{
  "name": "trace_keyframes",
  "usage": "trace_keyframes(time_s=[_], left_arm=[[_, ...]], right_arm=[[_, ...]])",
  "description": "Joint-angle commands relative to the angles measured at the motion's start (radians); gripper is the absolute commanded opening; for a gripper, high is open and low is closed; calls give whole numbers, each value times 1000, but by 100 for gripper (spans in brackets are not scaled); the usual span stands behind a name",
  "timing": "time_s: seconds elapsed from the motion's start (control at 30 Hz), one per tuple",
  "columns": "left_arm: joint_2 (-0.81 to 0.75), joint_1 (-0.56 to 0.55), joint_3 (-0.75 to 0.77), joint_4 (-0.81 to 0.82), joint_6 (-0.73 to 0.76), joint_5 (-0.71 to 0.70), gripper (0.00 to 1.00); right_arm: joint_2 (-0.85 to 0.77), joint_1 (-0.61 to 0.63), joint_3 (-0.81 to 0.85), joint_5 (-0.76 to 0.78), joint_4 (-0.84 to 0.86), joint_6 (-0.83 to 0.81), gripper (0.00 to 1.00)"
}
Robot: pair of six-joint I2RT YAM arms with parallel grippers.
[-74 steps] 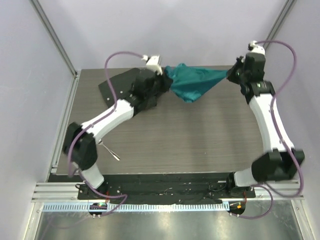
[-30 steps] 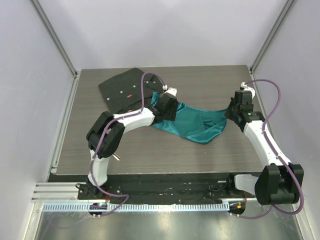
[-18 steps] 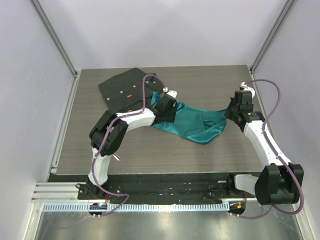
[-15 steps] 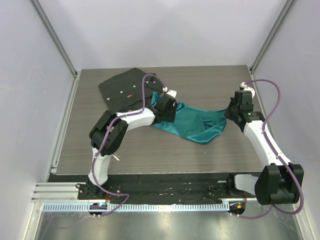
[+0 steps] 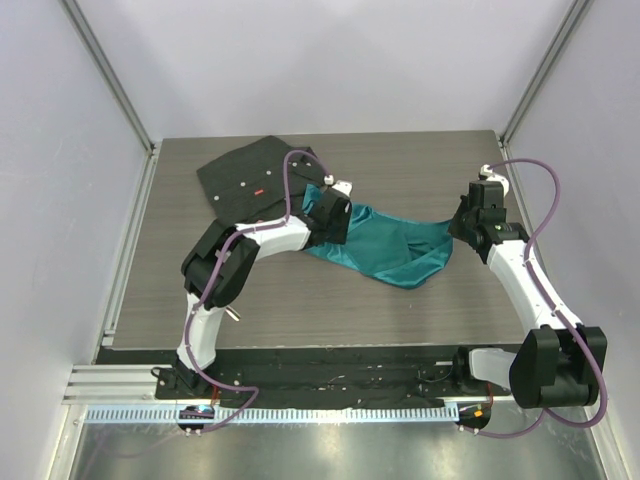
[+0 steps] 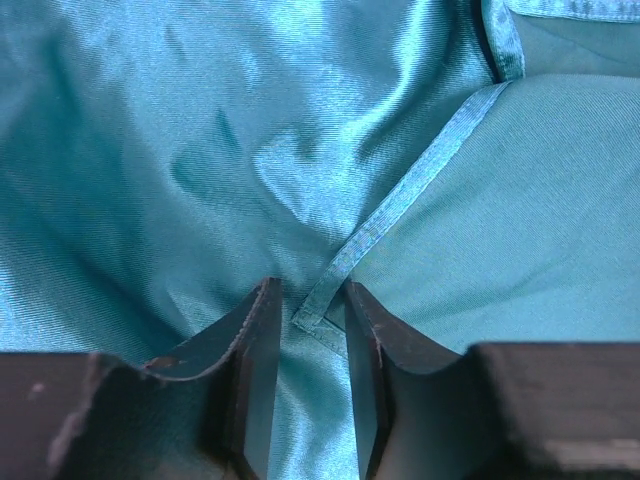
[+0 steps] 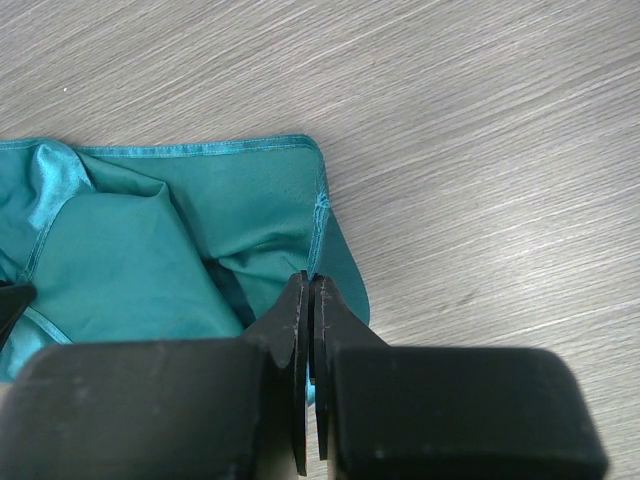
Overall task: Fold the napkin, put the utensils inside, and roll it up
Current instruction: Flatten the napkin out
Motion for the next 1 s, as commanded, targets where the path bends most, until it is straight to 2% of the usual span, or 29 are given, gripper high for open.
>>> trace_keyframes(time_s=[0.0, 0.1, 0.13, 0.3, 0.33, 0.4, 0.73, 0.97], left_arm=[[9, 4, 1, 34, -13, 20, 33], [7, 4, 1, 37, -13, 14, 30], [4, 4, 0, 37, -13, 15, 24], [-7, 4, -5, 36, -16, 20, 11], [-10, 2, -7, 34, -18, 20, 6], [-24, 2, -7, 24, -24, 21, 0], [-163, 6, 87, -96, -30, -15, 1], [-333, 38, 157, -162, -27, -29, 0]], right_arm=[[10, -2, 17, 5, 33, 3, 1], [11, -2, 20, 2, 35, 3, 1], [13, -1, 20, 3, 33, 3, 1], [20, -1, 23, 2, 35, 3, 1], [22, -2, 23, 3, 33, 3, 1], [22, -1, 26, 8, 33, 2, 1], [54, -1, 178, 74, -37, -9, 1], [77, -1, 448, 147, -122, -38, 1]])
